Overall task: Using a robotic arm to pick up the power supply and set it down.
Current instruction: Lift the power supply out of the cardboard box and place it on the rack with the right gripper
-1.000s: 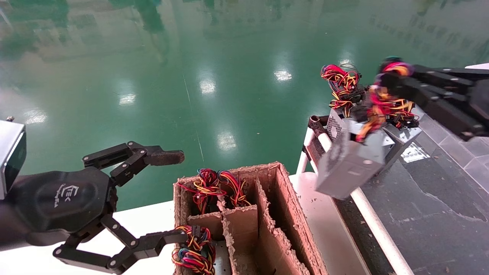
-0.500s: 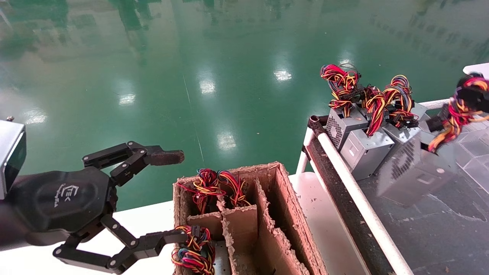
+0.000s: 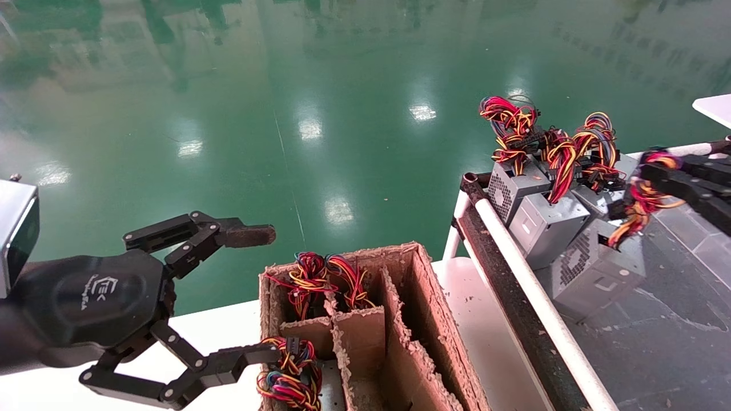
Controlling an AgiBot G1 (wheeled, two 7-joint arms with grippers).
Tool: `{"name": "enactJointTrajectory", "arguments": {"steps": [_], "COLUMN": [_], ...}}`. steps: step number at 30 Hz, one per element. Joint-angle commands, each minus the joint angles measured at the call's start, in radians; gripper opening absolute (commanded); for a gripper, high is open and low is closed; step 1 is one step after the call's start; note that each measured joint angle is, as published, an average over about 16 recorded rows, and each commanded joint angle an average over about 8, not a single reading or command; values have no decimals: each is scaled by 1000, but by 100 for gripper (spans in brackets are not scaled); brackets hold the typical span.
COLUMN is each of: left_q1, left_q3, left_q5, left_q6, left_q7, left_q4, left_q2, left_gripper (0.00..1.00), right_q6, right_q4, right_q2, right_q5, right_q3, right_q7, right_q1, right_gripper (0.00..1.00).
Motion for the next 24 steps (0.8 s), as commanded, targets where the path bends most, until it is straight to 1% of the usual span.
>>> {"name": "enactJointTrajectory", "arguments": {"steps": [1,6,7,14,15,24], "left_q1": [0,0,0,0,0,0], "left_q3": [0,0,0,0,0,0], "left_q5": [0,0,0,0,0,0], "left_q6": [0,0,0,0,0,0], "left_q7": [0,0,0,0,0,0], "left_q4": [0,0,0,0,0,0], "left_q2": [0,0,0,0,0,0], "left_gripper": [100,100,100,100,100,100], "right_q6": [3,8,10,11,8,-17], "right_q4": [-7,-32,-37,-69,-73,-98], "right_q2": [-19,-58,-64,-89,-90,-91], "right_q5": [-15,-43,-49,-75,-77,-84], "right_q3": [-11,-32,-36,-53,-55,-61], "right_q7": [-5,-14,-17,-25,-24,-26], "right_q1": [15,51,58,94,97,120], "right_gripper": [0,0,4,91,100,100]}}
